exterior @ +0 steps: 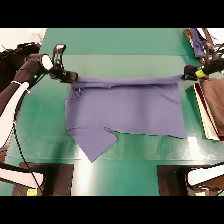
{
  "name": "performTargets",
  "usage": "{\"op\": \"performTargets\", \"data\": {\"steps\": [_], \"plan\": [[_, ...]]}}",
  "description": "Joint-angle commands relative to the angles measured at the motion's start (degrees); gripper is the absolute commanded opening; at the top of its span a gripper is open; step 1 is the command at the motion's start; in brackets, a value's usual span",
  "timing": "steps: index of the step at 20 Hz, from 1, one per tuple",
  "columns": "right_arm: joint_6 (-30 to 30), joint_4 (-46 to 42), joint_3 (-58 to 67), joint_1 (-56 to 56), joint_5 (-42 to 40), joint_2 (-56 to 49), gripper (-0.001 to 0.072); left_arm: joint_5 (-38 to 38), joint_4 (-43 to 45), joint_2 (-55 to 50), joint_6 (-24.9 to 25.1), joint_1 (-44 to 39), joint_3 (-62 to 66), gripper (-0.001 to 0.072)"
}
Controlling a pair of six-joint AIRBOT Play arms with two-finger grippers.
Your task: Fold the shirts.
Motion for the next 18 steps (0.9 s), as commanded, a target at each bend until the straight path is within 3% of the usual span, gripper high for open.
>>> {"op": "performTargets", "data": {"steps": [1,2,3,4,5,8,12,18], "plan": [[-0.02,-0.59,-7.52,0.79,-0.2,0.72,0.0018,-1.86,-0.22,-0.13,1.36,0.07,-4.0,0.0026],[0.02,-0.46,-8.61,0.98,0.81,0.72,0.0052,-2.21,-0.22,-0.17,0.66,0.07,-4.04,0.0027],[0.02,-0.42,-9.14,1.4,1.97,0.72,0.0313,-2.86,-0.2,-0.07,-0.7,0.07,-4.02,0.0158],[0.02,-0.42,-8.9,1.4,3.76,0.76,0.0457,-4.61,-0.17,0.09,-0.92,0.07,-3.98,0.0506],[0.0,-0.66,-8.09,1.38,6.4,0.9,0.0456,-7.15,-0.07,0.5,-0.9,0.07,-3.98,0.0606],[-0.76,-0.81,-7.8,-0.42,11.8,4.44,0.0456,-16.57,1.66,5.46,-0.85,0.07,-5.14,0.0601],[-0.74,-0.72,-15.32,-3.37,9.51,15.21,0.0452,-17.31,0.79,19.71,-3.56,0.07,-18.67,0.0601],[-0.74,-0.61,-27.17,-3.37,2.64,28.26,0.0451,-17.84,-11.56,37.94,-7.63,0.07,-45.62,0.0601]]}}
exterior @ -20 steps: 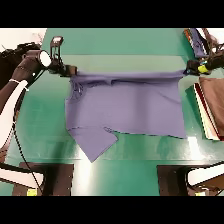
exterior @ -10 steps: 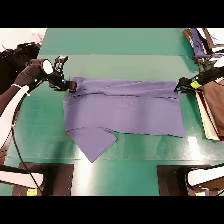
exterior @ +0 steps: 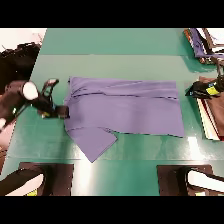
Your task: Fold the shirts.
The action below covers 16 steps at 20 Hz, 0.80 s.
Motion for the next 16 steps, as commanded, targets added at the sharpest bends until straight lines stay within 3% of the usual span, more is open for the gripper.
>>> {"op": "performTargets", "data": {"steps": [1,4,13,14,15,16], "plan": [[-0.04,0.11,-5.7,0.55,-4.57,6.6,0.0451,0.31,-9.03,9.7,-2.58,0.02,-14.25,0.0601],[-0.02,0.15,-6.47,0.7,-5.25,8.31,0.0451,4.04,-15.82,11.8,-2.34,0.02,-19.71,0.0601],[-0.02,0.11,-6.64,0.48,-3.54,10.73,0.0447,17.38,-24.09,11.8,-2.29,0.02,-24.81,0.0599],[-0.04,0.09,-7.58,0.02,-3.23,11.63,0.0407,17.73,-24.33,11.8,-2.29,0.02,-24.72,0.0566],[-0.04,0.09,-8.87,-0.9,-2.78,12.66,0.0362,17.7,-24.44,11.8,-2.19,0.02,-24.57,0.0285],[-0.07,0.09,-10.93,-2.32,-2.45,14.03,0.0362,17.57,-24.96,11.8,-0.92,0.02,-24.44,0.0058]]}}
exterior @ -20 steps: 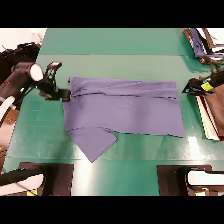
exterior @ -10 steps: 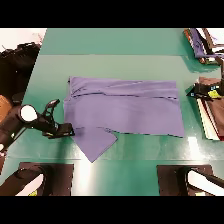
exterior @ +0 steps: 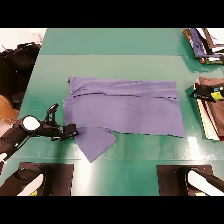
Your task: Fold the shirts.
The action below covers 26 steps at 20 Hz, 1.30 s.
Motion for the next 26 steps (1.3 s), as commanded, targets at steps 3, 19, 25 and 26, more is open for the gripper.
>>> {"op": "performTargets", "data": {"steps": [3,19,25,26], "plan": [[-0.04,-0.24,-10.91,-8.52,2.08,6.34,0.0363,-0.15,-2.93,0.11,3.02,-0.04,1.86,0.0025],[-0.09,10.14,-32.06,-14.71,-7.45,-3.3,0.0311,-2.14,-2.67,0.11,6.03,-0.04,8.83,0.0024],[-2.23,8.37,-27.17,-13.18,-2.84,5.01,0.0018,-7.58,2.38,5.25,3.1,-0.04,9.53,0.0022],[-2.23,6.82,-26.25,-13.16,-0.96,7.06,0.0018,-9.86,5.09,7.67,1.4,-0.04,9.53,0.0022]]}}
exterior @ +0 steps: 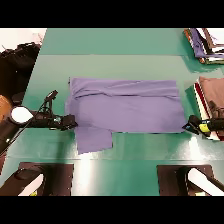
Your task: Fold the shirts.
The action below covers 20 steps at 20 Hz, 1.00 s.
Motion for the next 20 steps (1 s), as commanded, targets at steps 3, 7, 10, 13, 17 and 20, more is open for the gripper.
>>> {"op": "performTargets", "data": {"steps": [3,7,10,13,17,20], "plan": [[-0.52,-9.01,4.26,0.5,12.5,11.58,0.0018,-15.39,10.67,12.68,-6.84,0.02,0.17,0.0022],[-0.24,-14.88,4.24,0.5,19.71,20.68,0.0017,-25.81,10.34,20.22,-9.84,0.02,0.92,0.0023],[1.11,-11.17,4.37,0.5,17.16,23.45,0.0017,-21.66,10.73,18.18,-7.98,0.02,4.83,0.0023],[1.09,-5.2,6.05,0.5,13.92,18.84,0.0017,-11.65,11.06,11.04,-3.08,0.02,8.37,0.0023],[0.96,-4.04,14.62,3.28,9.25,6.56,0.0017,-0.17,11.26,-4.31,2.51,0.02,13.0,0.0024],[0.96,-4.04,22.05,9.38,6.01,-4.09,0.0018,5.29,11.3,-15.56,4.15,0.02,18.34,0.0025]]}}
